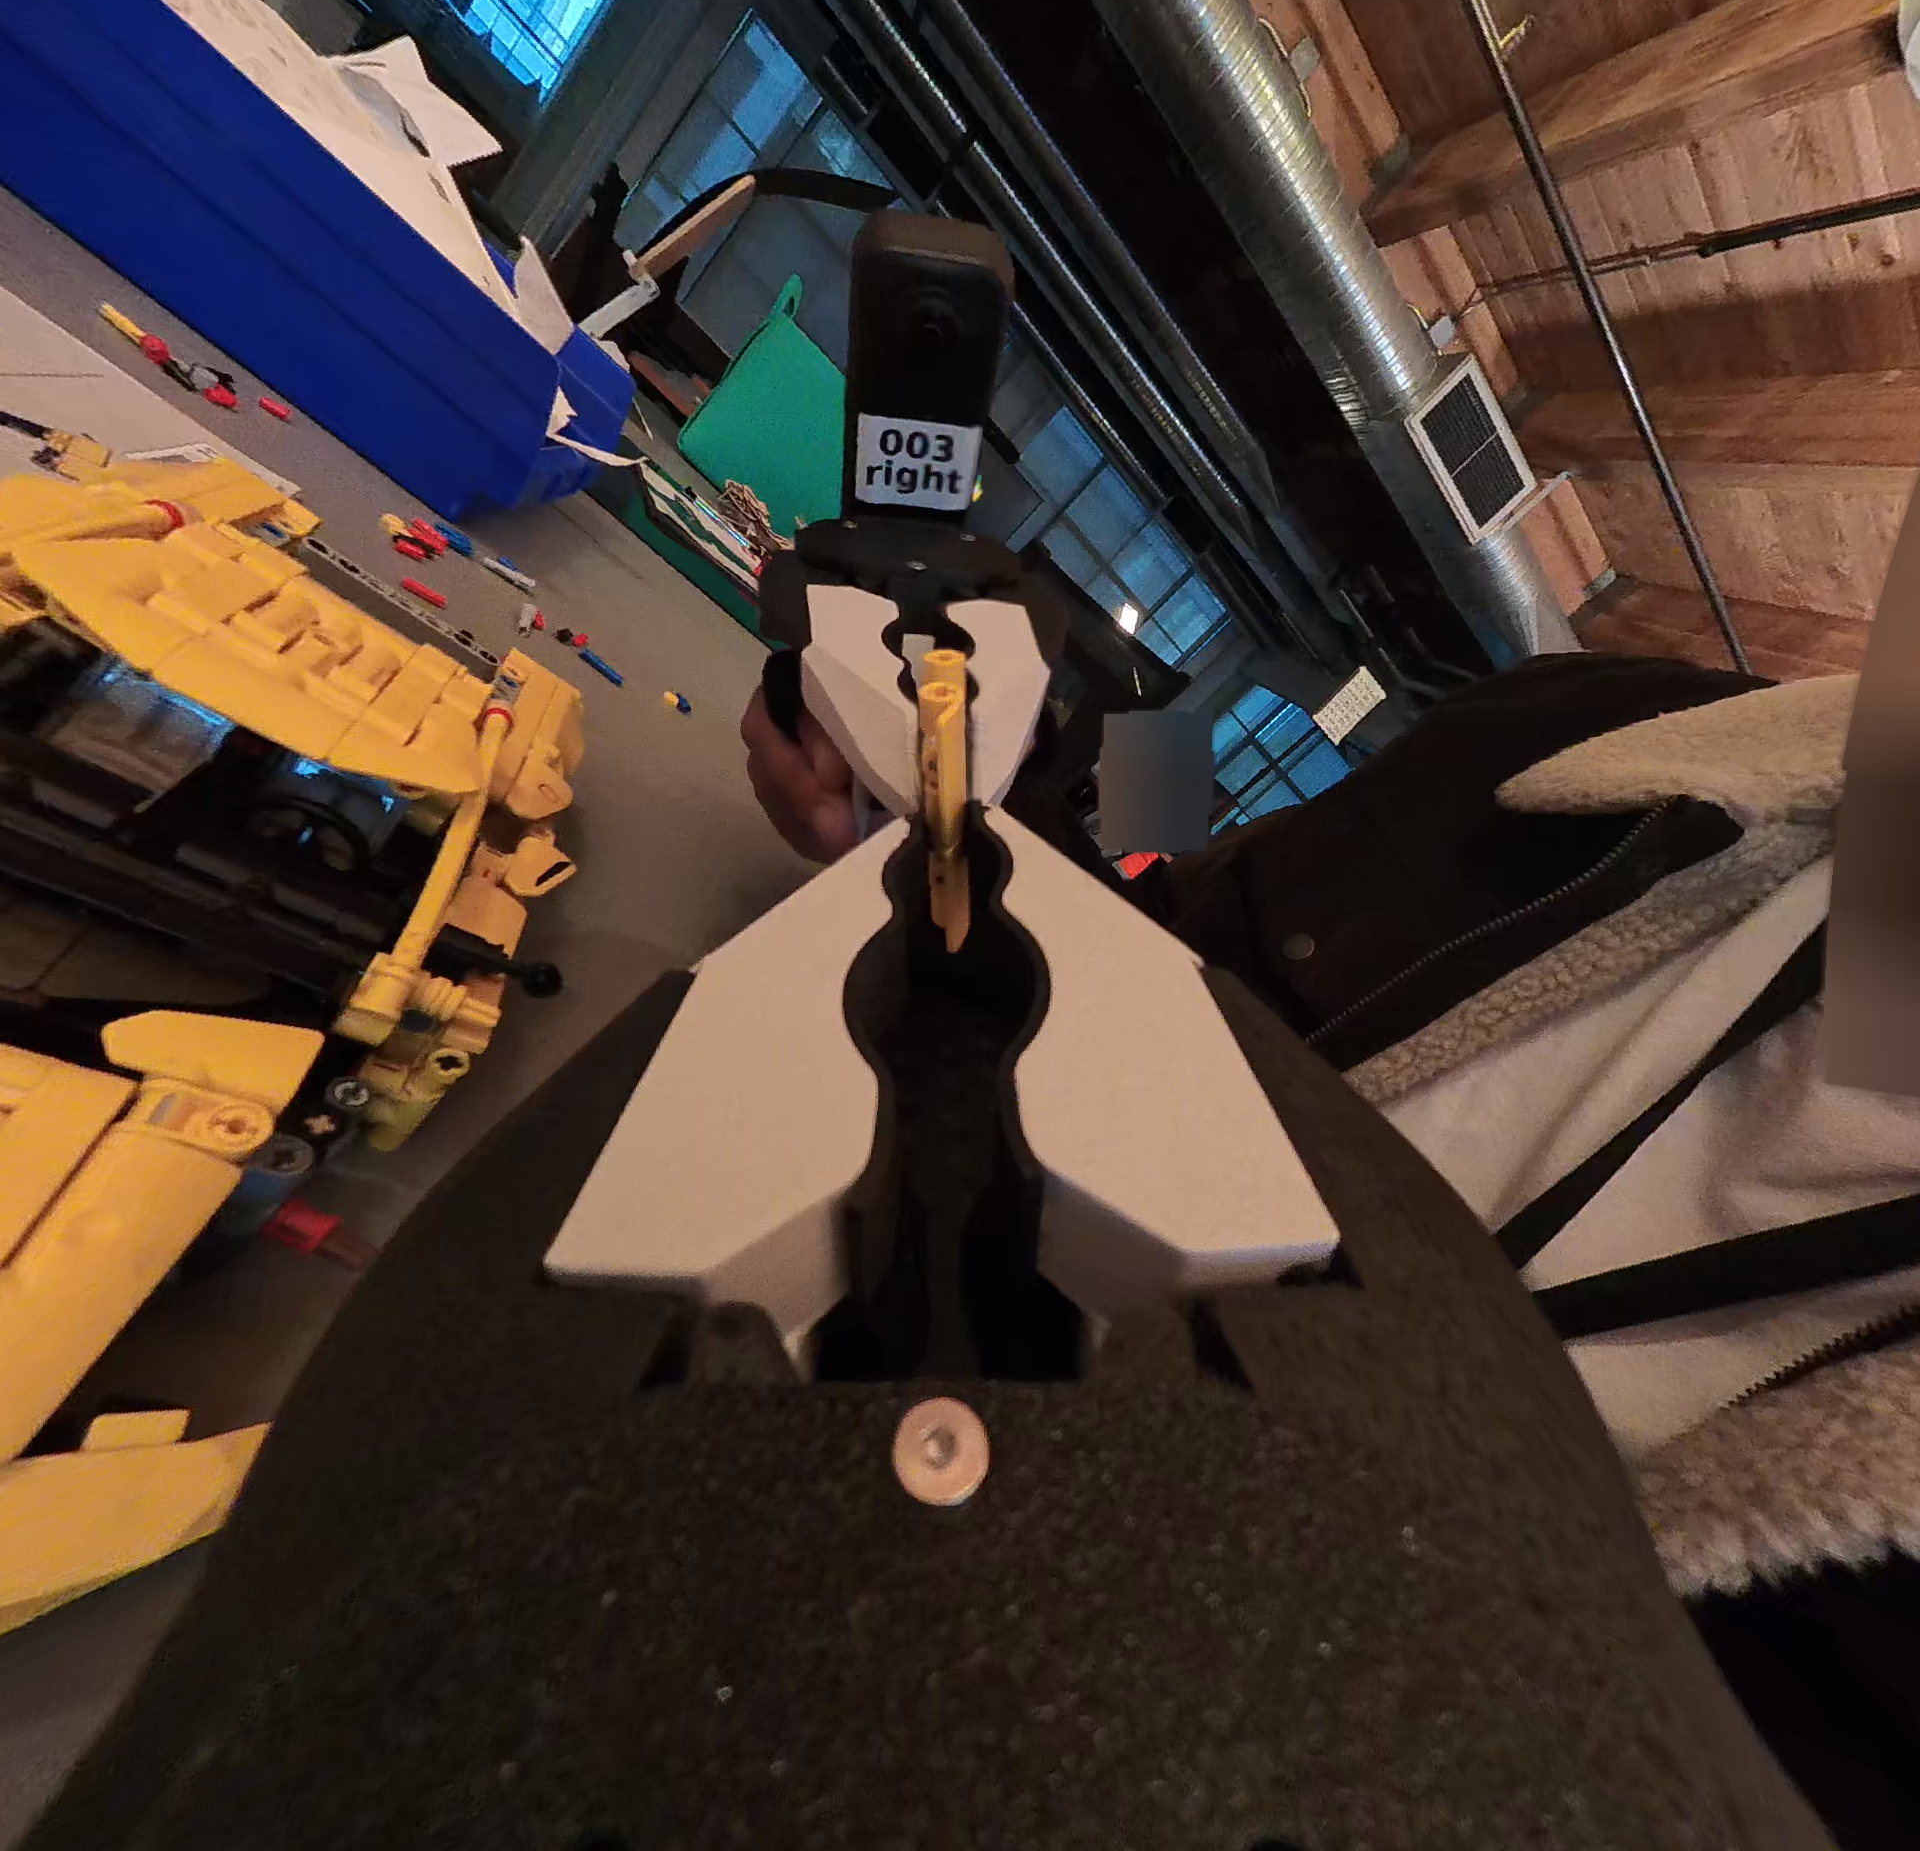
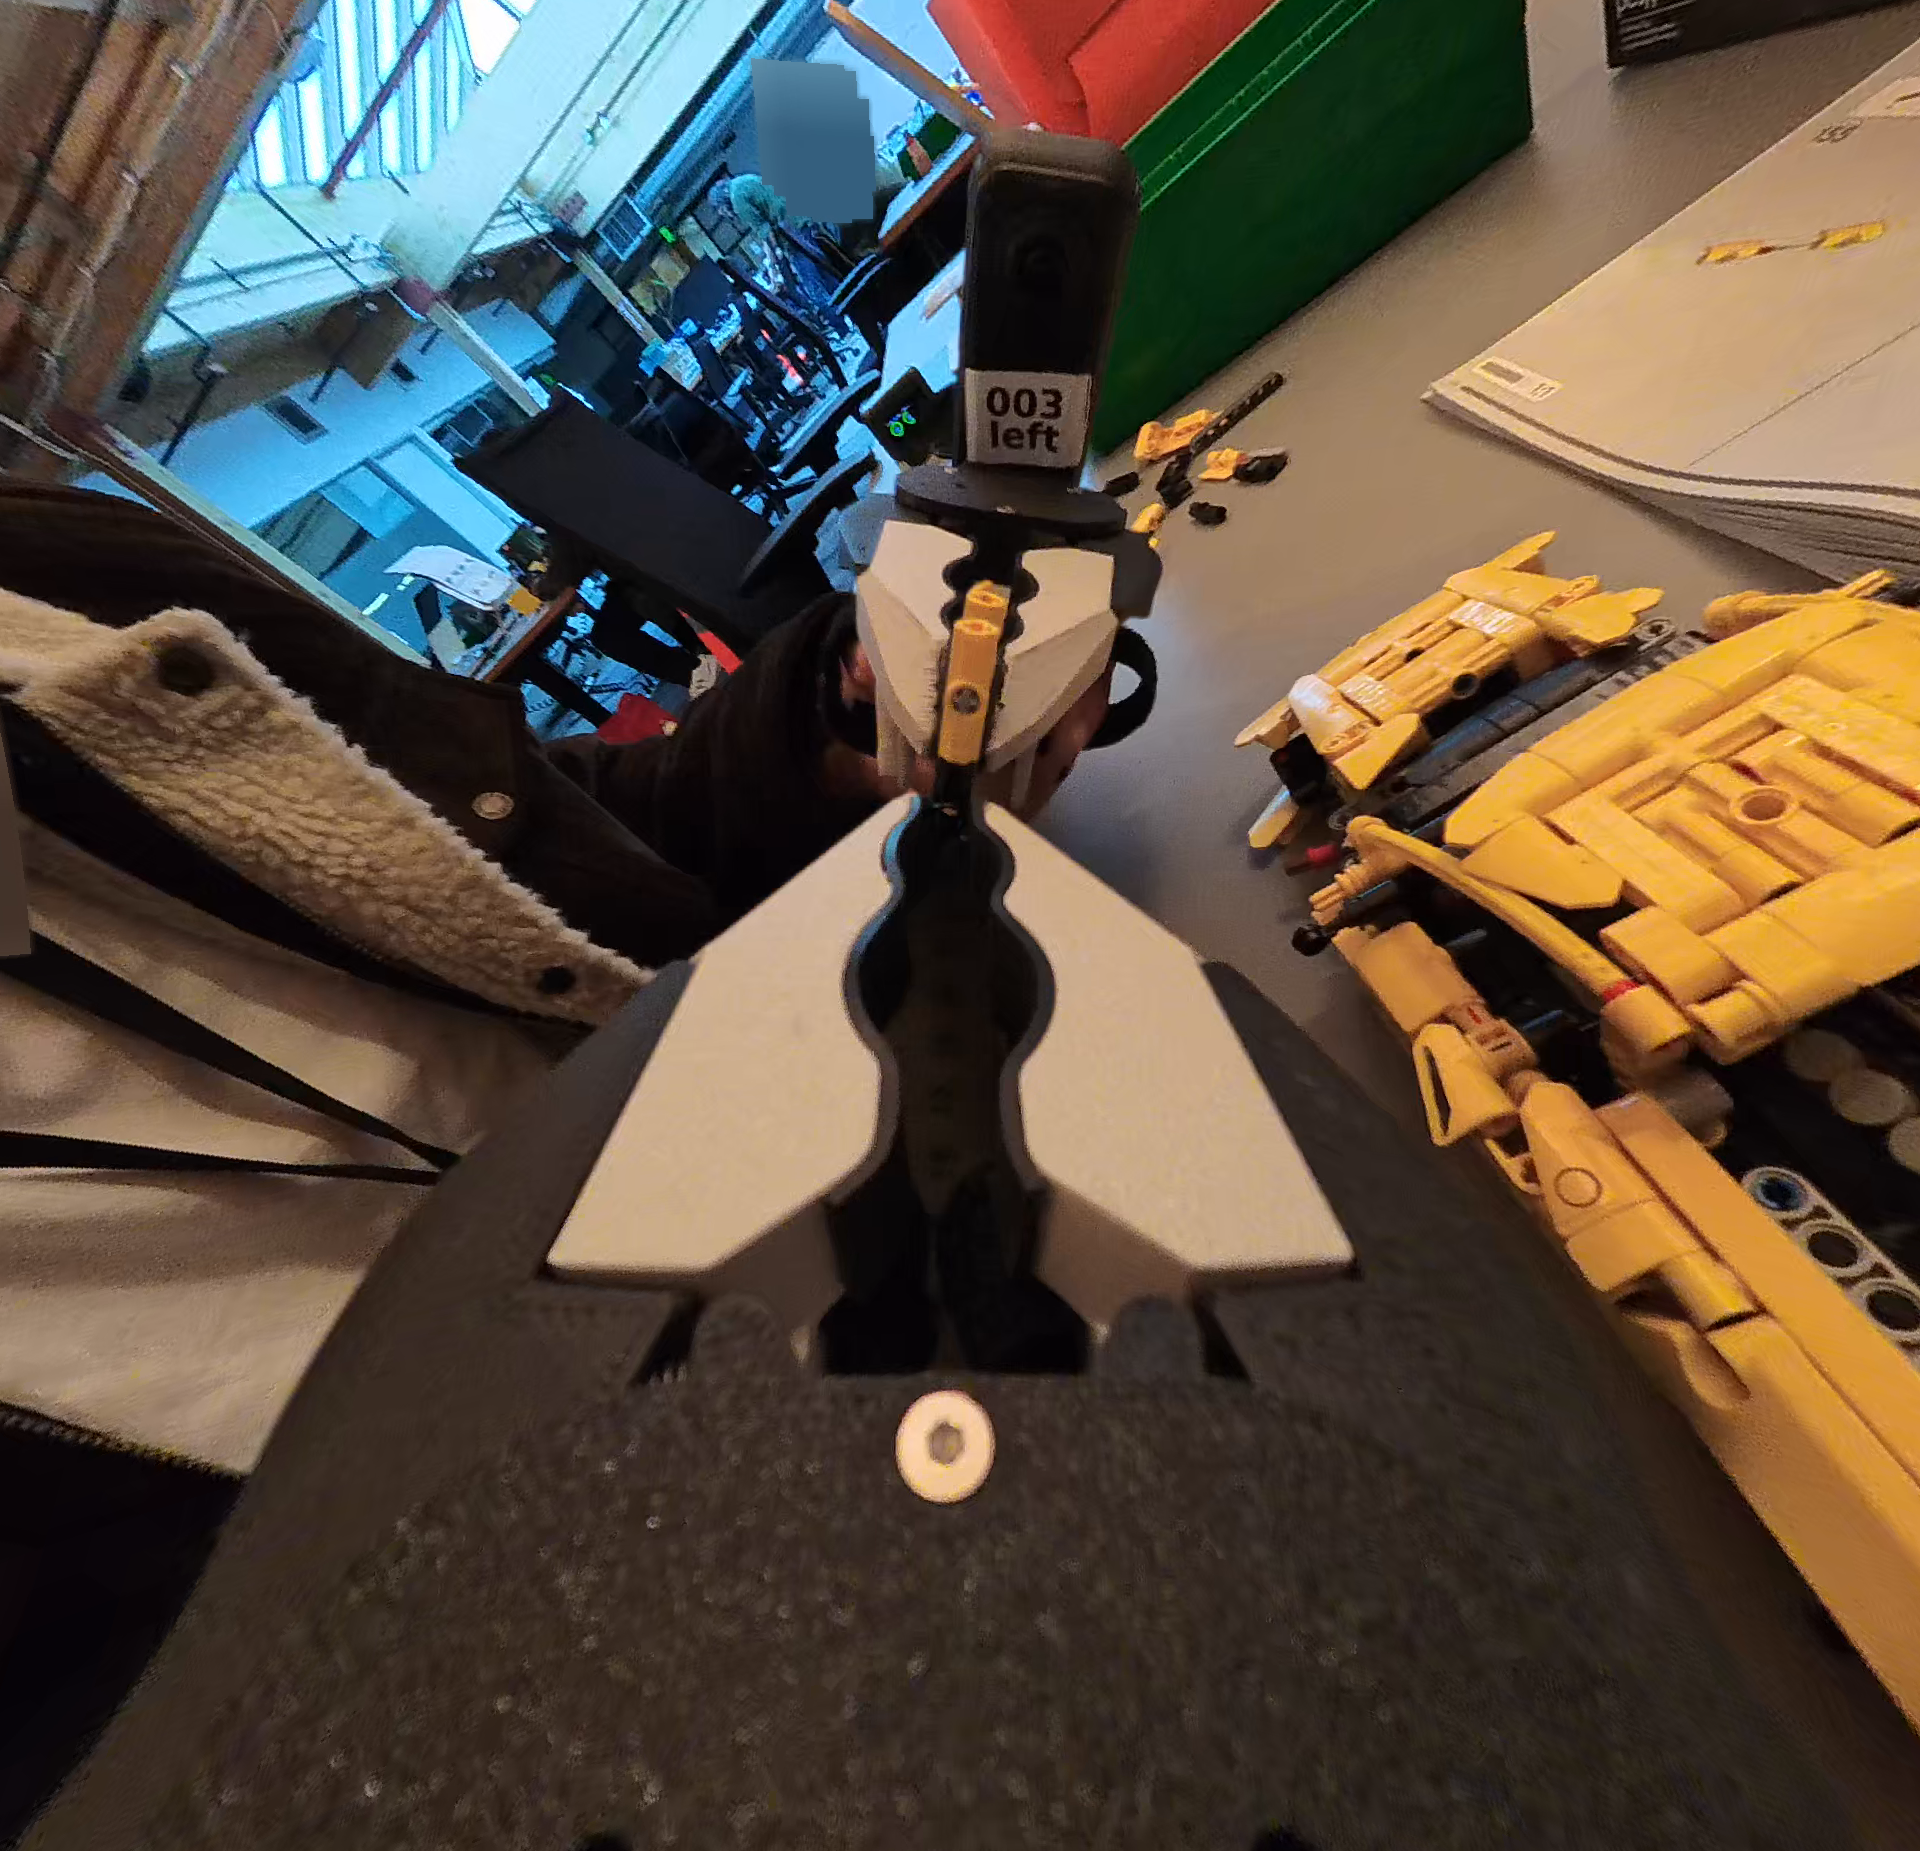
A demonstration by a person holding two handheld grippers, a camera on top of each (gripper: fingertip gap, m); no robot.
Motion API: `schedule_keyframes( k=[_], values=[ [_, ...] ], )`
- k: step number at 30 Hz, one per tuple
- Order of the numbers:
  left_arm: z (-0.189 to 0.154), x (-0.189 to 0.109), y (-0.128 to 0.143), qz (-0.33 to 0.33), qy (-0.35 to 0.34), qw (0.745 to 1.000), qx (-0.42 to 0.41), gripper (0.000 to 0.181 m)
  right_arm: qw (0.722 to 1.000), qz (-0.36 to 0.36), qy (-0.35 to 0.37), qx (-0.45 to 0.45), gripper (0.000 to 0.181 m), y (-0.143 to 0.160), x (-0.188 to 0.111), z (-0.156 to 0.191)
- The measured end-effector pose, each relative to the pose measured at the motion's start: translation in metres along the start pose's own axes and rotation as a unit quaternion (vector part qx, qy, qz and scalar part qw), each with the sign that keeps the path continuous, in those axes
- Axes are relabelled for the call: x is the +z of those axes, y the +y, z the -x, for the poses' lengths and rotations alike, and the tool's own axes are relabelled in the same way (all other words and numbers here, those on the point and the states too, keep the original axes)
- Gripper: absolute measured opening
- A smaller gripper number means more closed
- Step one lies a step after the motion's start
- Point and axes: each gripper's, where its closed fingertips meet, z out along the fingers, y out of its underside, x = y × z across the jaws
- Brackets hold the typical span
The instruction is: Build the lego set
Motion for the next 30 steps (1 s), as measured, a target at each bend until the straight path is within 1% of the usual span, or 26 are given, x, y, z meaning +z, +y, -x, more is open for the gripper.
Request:
schedule_keyframes(
  k=[3,8,11,13,15,17,20,25,30],
  values=[
    [0.001,0.001,0.0,-0.002,0.001,1.0,-0.008,0.006,1.0,0.001,0.008,-0.014,0.006,0.0,0.0,-0.001],
    [0.003,0.001,-0.002,-0.012,-0.013,1.0,0.005,0.006,1.0,-0.001,0.015,-0.016,0.007,0.0,0.0,-0.003],
    [-0.001,0.002,-0.007,-0.03,-0.015,0.999,0.022,0.006,1.0,-0.022,-0.003,0.004,0.007,-0.007,-0.001,0.001],
    [0.003,0.002,-0.008,-0.038,-0.032,0.998,0.027,0.006,1.0,-0.021,0.017,-0.004,0.007,-0.006,-0.001,-0.004],
    [0.002,0.002,-0.01,-0.051,-0.025,0.998,0.017,0.007,0.999,-0.02,0.022,-0.021,0.006,-0.006,0.001,-0.002],
    [0.002,0.004,-0.01,-0.054,-0.024,0.998,0.013,0.008,0.998,0.004,0.046,-0.043,0.006,0.001,0.009,-0.006],
    [0.003,0.001,-0.017,-0.072,-0.029,0.997,0.013,0.007,0.997,-0.023,0.059,-0.052,0.006,-0.007,0.01,-0.007],
    [0.007,-0.003,-0.018,-0.074,-0.016,0.997,-0.021,0.007,0.997,-0.031,0.054,-0.036,0.007,-0.008,0.01,-0.009],
    [0.008,-0.005,-0.017,-0.075,-0.008,0.996,-0.038,0.007,0.996,-0.071,0.052,-0.025,0.007,-0.021,0.0,-0.011]
  ],
)
